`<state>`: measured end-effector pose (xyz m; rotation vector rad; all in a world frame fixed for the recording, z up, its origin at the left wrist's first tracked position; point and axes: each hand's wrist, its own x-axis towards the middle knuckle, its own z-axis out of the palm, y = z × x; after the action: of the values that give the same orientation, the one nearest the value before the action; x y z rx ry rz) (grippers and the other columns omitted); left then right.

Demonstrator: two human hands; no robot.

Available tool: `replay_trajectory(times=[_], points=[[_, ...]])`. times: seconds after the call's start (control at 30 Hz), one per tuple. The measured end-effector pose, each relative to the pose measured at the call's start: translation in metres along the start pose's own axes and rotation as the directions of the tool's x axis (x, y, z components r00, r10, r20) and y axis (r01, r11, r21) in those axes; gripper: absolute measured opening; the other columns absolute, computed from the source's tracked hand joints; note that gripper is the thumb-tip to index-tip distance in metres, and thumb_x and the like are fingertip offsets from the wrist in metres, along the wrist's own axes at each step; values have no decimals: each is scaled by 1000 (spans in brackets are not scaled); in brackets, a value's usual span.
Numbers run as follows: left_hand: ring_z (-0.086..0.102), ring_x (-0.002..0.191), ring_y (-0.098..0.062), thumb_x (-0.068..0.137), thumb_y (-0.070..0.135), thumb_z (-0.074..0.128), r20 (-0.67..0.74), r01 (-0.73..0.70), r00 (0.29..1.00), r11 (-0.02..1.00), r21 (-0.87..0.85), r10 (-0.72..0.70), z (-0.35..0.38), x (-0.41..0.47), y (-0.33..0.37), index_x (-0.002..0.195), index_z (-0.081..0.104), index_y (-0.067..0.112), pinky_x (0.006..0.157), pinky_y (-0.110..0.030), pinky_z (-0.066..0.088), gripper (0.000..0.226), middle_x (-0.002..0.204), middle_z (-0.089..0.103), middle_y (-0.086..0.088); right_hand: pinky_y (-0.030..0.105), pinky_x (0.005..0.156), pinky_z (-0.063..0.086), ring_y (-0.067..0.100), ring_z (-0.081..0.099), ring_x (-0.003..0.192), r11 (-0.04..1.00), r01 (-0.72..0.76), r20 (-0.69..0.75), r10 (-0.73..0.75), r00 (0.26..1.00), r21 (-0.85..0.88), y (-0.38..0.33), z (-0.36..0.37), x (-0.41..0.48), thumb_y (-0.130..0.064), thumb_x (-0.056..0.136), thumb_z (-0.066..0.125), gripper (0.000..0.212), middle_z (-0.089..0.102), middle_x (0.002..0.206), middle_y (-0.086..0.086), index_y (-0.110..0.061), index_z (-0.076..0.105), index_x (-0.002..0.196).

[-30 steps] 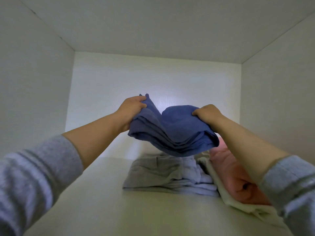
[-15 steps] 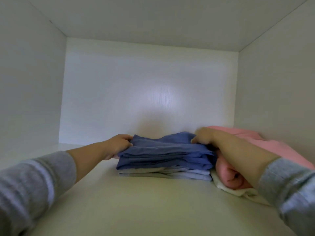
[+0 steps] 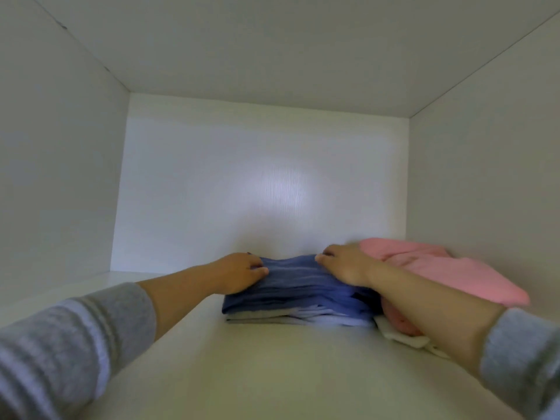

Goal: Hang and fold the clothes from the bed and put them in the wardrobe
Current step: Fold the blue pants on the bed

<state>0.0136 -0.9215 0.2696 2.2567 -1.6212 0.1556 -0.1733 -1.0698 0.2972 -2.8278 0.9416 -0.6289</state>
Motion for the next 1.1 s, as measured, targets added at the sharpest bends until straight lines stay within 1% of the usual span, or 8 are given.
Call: replay_trajectory(times=[0.13,0.23,0.33,0.47,0.6,0.73,0.93,1.1], points=[[50,120,-20,97,47,48,-34,-53,998,998,-34,52,-16,-17,25,136,50,17,98,-27,39,49,136,53,-4,27,84,40,23,56,105,979,41,-153,-10,988,201,-3,-31,-26,-34,100,47,34,61,120,9,-10,61,121],[48,123,-17,95,45,54,-61,-128,990,989,-71,124,-32,-42,48,136,50,19,103,-28,38,48,138,51,0,37,83,50,30,66,95,924,47,-209,36,977,380,-10,-53,-61,-28,98,54,27,68,105,14,-5,65,108],[54,117,-11,91,39,63,-120,-189,979,951,-246,164,-53,-76,57,129,56,22,100,-24,43,42,131,57,6,36,81,52,23,62,83,833,68,-223,67,973,549,-30,-66,-104,-23,97,57,24,70,99,16,-1,66,103],[59,105,-5,88,35,67,-243,-243,959,869,-432,147,-68,-125,63,116,64,27,85,-16,46,29,114,63,13,13,65,51,12,67,80,699,128,-265,91,960,704,-58,-69,-166,-19,96,58,18,73,95,11,-5,68,104],[63,102,-8,89,29,66,-327,-266,942,759,-594,74,-68,-169,79,111,67,26,88,-28,53,22,109,68,10,26,80,58,15,69,89,539,191,-306,132,943,820,-82,-62,-206,-15,98,55,16,74,99,8,-9,69,103],[65,104,-19,90,17,65,-340,-230,939,665,-711,-40,-51,-220,102,108,68,18,96,-41,51,18,108,70,0,29,81,57,16,69,87,405,194,-273,147,951,894,-100,-44,-237,-14,98,54,14,75,96,8,-12,69,97],[68,99,-15,89,11,64,-381,-213,895,527,-823,-233,-21,-296,126,103,69,18,97,-42,52,16,100,74,3,31,80,58,16,68,76,270,222,-260,112,959,937,-109,-23,-286,-11,97,55,16,73,80,4,-12,71,94],[71,93,-20,90,0,59,-495,-324,797,448,-833,-346,-15,-340,156,103,67,11,92,-38,54,19,95,75,-2,28,80,59,18,70,85,154,346,-353,27,935,926,-108,-31,-323,-10,96,56,18,75,90,8,-13,73,99]])
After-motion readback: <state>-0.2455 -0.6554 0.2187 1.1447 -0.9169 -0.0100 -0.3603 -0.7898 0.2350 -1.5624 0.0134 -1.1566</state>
